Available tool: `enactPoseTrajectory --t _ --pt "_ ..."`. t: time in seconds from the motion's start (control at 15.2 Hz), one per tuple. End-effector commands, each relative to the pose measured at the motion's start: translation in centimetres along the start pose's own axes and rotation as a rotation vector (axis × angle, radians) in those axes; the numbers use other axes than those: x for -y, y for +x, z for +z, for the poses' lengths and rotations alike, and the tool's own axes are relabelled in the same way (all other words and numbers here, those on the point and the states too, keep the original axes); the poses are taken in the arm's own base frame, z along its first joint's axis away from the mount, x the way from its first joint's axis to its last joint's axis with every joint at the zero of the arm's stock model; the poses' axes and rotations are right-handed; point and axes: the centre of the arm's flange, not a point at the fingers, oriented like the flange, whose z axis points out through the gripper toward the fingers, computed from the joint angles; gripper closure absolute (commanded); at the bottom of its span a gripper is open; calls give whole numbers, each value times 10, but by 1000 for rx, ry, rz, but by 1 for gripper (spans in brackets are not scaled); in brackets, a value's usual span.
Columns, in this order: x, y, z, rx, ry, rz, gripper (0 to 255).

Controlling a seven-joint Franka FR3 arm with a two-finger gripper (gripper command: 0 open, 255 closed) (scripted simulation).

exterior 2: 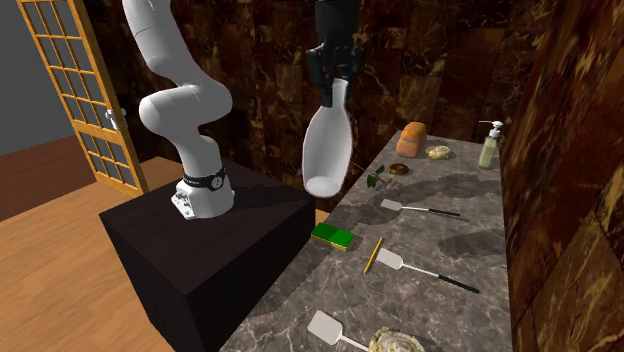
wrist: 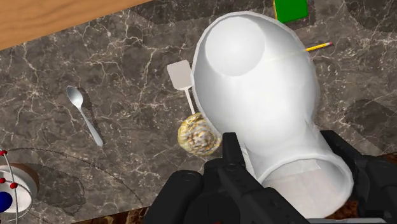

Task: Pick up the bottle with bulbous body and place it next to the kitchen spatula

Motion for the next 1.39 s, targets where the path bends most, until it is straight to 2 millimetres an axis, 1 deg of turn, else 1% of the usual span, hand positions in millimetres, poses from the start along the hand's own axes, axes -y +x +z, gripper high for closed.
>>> enactPoseTrajectory --t 0.0,1.32 --pt "25 6 -1 -1 1 1 255" --pt "278 80 1 -1 1 1 255"
